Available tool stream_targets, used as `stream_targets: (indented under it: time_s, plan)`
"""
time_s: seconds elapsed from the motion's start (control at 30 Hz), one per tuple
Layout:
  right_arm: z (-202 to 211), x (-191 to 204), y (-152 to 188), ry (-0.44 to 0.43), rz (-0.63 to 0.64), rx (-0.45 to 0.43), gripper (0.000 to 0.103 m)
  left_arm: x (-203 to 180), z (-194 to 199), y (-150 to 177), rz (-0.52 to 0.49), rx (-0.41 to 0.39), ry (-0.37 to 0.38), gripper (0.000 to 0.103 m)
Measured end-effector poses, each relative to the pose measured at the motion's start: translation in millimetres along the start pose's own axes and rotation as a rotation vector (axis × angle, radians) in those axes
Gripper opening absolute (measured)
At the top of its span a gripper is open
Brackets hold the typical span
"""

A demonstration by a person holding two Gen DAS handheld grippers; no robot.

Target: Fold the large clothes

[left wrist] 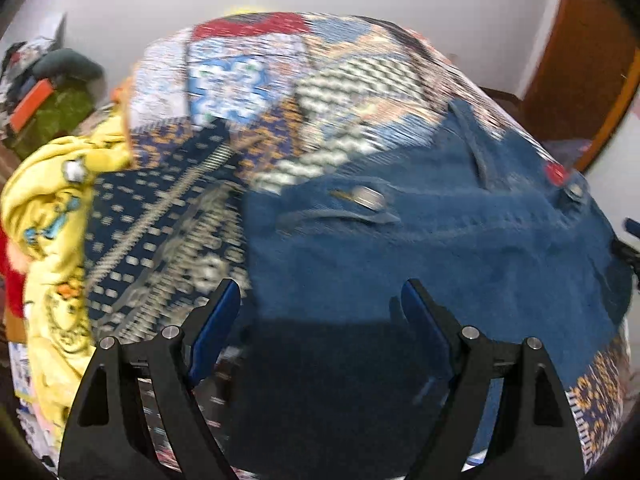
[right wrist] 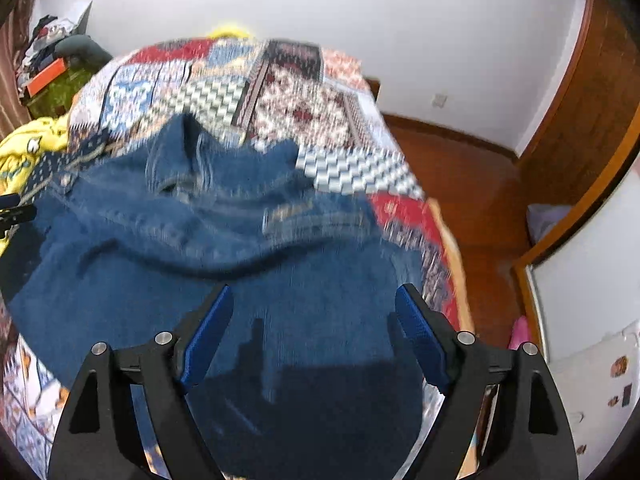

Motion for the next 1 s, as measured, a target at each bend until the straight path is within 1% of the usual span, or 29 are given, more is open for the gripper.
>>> stream_targets:
  time_s: [0.1, 0.13, 0.17, 0.23, 0.33, 0.43, 0.47, 0.53, 0.6, 0.67, 0.7, 0.77, 0.83, 0.87, 0.9, 0.93, 0.97, 1.0]
  plan:
    - [-16, 4, 12, -0.021, 0.002, 0.052, 0.080, -29, 0, 6, -0.057, 0.006, 0.040, 0.082]
    - [-20, 5, 13, -0.027, 0.000, 0.058, 0.080, -43, -1, 6, -0.092, 0.007, 0.047, 0.082]
    - [-26, 6, 13, -0.046, -0.002, 0.054, 0.080, -50, -3, 5, -0.114, 0.007, 0.048, 0.082]
    - [-37, 5, 10, -0.067, -0.029, 0.079, 0.080, -69, -9, 1, -0.170, -0.001, 0.036, 0.082]
    - [-47, 4, -2, -0.111, -0.071, 0.087, 0.080, -78, -21, -9, -0.182, 0.004, 0.023, 0.082]
    - [-56, -1, -16, -0.128, -0.112, 0.099, 0.080, -70, -38, -22, -0.133, 0.026, 0.014, 0.083]
    - [-60, -4, -20, -0.122, -0.111, 0.106, 0.080, -67, -41, -25, -0.117, 0.026, 0.014, 0.083]
    - [-67, -10, -26, -0.082, -0.094, 0.110, 0.080, -58, -44, -32, -0.094, 0.015, -0.002, 0.083]
    - [-74, -20, -29, -0.039, -0.089, 0.115, 0.079, -49, -45, -35, -0.093, -0.005, -0.044, 0.084]
    - [-74, -27, -28, -0.050, -0.109, 0.120, 0.078, -38, -44, -38, -0.102, -0.031, -0.119, 0.084]
    - [-73, -30, -28, -0.048, -0.124, 0.115, 0.078, -33, -44, -38, -0.095, -0.034, -0.125, 0.084]
    - [-67, -40, -30, -0.005, -0.141, 0.091, 0.078, -24, -43, -35, -0.069, -0.022, -0.113, 0.084]
    - [-58, -48, -26, 0.059, -0.157, 0.081, 0.080, -15, -38, -32, -0.055, -0.025, -0.138, 0.083]
    - [-52, -50, -22, 0.050, -0.176, 0.073, 0.080, -10, -34, -31, -0.046, -0.031, -0.170, 0.083]
    - [-46, -48, -18, 0.004, -0.199, 0.064, 0.080, -2, -29, -30, -0.032, -0.041, -0.214, 0.083]
    - [-42, -46, -17, -0.032, -0.215, 0.061, 0.080, 5, -24, -29, -0.017, -0.047, -0.216, 0.083]
    - [-37, -43, -14, -0.065, -0.229, 0.057, 0.080, 8, -22, -28, -0.004, -0.042, -0.190, 0.083]
    - [-31, -39, -11, -0.081, -0.233, 0.047, 0.080, 11, -19, -25, 0.013, -0.028, -0.148, 0.083]
Point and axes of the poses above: each gripper's, at about its wrist camera, not at the fingertips, and z roughly against the way its jaws point, x to its left, y to its underside, the point moved 7 cm from there along -z, roughly the way its jaws point, and after that the axes turned 9 degrees about -y, right-handed, at the moved point
